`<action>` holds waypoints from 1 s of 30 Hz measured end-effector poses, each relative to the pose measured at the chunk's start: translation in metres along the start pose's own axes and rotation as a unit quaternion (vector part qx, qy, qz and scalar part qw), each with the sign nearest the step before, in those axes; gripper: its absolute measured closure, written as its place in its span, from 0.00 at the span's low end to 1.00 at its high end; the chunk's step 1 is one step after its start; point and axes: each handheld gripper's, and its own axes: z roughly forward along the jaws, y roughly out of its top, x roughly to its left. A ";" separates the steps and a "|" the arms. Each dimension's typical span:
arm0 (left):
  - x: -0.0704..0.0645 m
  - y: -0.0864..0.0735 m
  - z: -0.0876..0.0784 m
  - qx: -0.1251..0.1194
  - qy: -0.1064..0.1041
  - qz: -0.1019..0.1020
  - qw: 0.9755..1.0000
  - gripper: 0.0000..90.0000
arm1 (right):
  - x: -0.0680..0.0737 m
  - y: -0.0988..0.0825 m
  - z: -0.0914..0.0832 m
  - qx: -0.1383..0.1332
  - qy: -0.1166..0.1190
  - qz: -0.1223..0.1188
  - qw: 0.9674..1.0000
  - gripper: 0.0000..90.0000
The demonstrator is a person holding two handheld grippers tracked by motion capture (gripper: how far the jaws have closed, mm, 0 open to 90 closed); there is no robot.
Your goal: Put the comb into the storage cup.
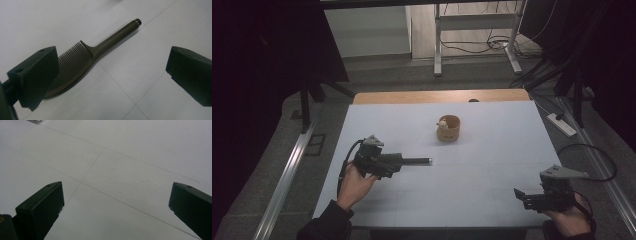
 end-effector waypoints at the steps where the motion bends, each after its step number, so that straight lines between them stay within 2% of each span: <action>1: 0.000 0.002 0.001 0.001 -0.001 0.003 1.000 0.00 | 0.000 0.000 0.000 0.000 0.000 0.000 1.000 0.00; 21: -0.003 0.031 0.028 0.007 -0.020 0.025 0.999 0.00 | 0.000 0.000 0.001 0.004 0.000 -0.001 1.000 0.00; 30: -0.002 0.043 0.040 0.013 -0.016 0.033 0.999 0.00 | 0.000 0.000 0.001 0.005 0.001 -0.001 1.000 0.00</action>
